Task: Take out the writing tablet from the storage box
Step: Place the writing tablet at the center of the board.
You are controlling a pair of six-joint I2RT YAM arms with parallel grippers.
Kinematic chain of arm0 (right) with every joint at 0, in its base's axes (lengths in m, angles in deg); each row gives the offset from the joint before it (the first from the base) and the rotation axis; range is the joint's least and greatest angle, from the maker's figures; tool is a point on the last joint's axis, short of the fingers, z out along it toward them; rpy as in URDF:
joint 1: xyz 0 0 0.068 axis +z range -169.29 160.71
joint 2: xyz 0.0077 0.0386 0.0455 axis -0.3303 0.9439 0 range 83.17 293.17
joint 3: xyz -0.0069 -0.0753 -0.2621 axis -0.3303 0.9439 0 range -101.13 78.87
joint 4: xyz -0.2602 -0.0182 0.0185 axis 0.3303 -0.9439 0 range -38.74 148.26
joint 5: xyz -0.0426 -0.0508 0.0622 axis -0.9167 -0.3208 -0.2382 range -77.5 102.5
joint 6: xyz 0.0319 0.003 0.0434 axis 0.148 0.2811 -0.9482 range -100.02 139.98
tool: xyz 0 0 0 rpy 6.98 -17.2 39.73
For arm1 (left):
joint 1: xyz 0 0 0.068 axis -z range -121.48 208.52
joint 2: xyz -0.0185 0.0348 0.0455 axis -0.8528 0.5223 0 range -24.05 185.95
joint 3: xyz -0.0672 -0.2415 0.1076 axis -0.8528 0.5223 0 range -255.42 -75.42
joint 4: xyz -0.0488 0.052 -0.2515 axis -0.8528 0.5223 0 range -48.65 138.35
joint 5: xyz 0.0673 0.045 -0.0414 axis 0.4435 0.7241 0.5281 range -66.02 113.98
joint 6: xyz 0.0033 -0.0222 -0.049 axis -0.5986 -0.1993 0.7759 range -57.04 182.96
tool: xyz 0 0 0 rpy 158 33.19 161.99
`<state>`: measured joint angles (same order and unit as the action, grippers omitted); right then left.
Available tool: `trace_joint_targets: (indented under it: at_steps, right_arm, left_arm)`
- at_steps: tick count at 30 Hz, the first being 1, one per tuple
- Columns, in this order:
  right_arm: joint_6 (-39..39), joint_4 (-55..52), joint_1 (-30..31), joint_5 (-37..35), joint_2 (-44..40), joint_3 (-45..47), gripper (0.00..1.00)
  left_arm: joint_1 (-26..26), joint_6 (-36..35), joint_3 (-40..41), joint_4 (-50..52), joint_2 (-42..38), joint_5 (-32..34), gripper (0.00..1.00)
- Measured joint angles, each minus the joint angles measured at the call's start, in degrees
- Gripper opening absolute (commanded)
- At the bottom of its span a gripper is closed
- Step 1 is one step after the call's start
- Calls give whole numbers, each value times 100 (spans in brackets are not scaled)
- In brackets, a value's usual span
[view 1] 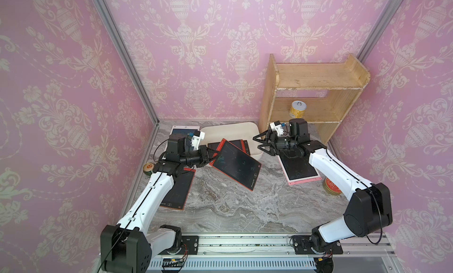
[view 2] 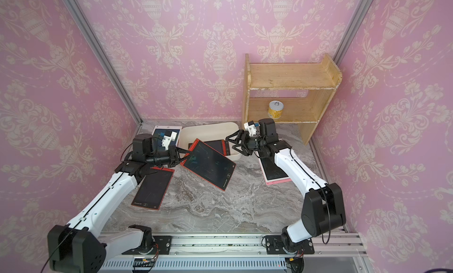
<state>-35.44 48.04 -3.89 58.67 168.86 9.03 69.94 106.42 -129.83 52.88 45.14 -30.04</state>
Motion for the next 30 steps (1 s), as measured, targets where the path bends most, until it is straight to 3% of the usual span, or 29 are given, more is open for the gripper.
trace_joint_targets:
  at_steps: [10, 30]
  right_arm:
    - [149, -284, -310, 57, -356, 4, 75]
    - [299, -575, -568, 63, -597, 146, 74]
  left_arm:
    - [804, -455, -129, -90, 1187, 216, 0]
    - [1759, -726, -721, -581, 2444, 938, 0]
